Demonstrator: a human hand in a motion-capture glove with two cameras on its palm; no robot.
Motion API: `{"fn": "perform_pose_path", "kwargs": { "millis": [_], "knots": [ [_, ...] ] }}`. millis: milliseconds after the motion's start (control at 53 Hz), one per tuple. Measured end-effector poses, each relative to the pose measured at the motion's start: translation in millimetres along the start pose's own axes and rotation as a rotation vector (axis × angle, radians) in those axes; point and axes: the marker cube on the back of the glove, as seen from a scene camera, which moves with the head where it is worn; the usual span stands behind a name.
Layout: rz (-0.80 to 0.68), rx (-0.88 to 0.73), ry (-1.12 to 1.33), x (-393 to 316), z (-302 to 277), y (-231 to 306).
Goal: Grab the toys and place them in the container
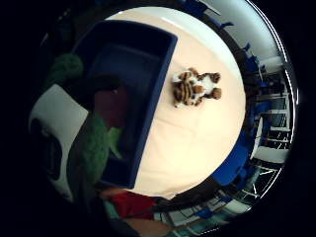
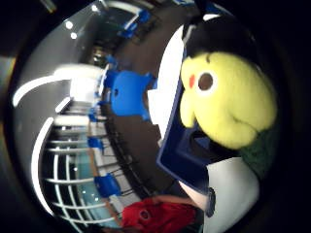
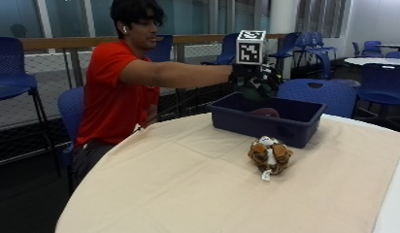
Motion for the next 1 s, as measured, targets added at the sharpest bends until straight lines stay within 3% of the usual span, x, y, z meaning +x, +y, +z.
{"fn": "perform_pose_path", "kwargs": {
  "millis": [94, 208, 377, 641, 1000],
  "knots": [
    [-0.051, -0.062, -0.111, 10, 6, 5],
    [-0.046, -0.031, -0.221, 22, -1, 11],
    [0.062, 0.038, -0.055, 79, -18, 22],
    [0.261, 0.017, 0.088, 178, -20, 24],
    [0.362, 0.016, 0.125, 253, 18, -12]
  ]
}}
